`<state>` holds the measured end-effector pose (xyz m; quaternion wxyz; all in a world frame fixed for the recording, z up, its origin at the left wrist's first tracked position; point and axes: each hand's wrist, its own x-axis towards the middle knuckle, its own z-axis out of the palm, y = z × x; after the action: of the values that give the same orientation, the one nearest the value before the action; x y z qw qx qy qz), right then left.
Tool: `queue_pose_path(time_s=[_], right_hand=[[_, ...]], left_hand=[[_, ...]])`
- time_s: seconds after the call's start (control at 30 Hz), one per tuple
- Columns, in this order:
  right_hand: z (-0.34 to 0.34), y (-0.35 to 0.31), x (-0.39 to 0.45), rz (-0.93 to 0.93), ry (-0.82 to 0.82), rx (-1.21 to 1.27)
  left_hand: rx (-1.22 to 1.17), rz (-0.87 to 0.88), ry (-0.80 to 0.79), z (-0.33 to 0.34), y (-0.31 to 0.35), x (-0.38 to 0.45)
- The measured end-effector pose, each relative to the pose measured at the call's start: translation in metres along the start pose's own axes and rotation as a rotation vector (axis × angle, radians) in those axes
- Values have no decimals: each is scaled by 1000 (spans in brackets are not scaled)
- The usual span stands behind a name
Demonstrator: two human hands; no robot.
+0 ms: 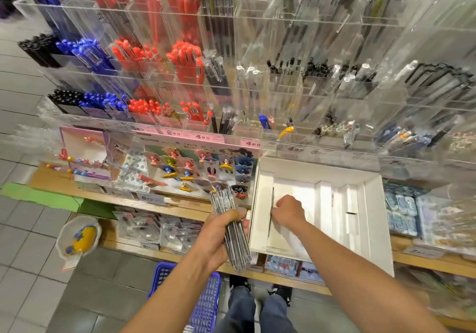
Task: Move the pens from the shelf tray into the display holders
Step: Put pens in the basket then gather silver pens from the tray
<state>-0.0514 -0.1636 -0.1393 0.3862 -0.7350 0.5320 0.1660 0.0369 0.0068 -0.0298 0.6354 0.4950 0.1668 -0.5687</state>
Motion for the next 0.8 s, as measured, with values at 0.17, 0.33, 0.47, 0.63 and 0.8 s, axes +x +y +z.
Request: queue_pose_path(time_s=[0.17, 0.33, 0.47, 0.63, 0.8], right_hand=[[2, -4, 5, 41, 60, -53], [-6, 10, -2, 41, 52, -68], [-28, 7, -21, -51, 19, 255], [-54, -10, -80, -233, -158, 639], [-53, -18, -120, -311, -199, 661]], left_hand=[[14, -12, 8, -3, -1, 2], [33, 0, 30, 3, -3, 5], [31, 10, 71, 9, -3, 8], [41, 9, 45, 19, -7, 13], [25, -27, -63, 33, -14, 12]])
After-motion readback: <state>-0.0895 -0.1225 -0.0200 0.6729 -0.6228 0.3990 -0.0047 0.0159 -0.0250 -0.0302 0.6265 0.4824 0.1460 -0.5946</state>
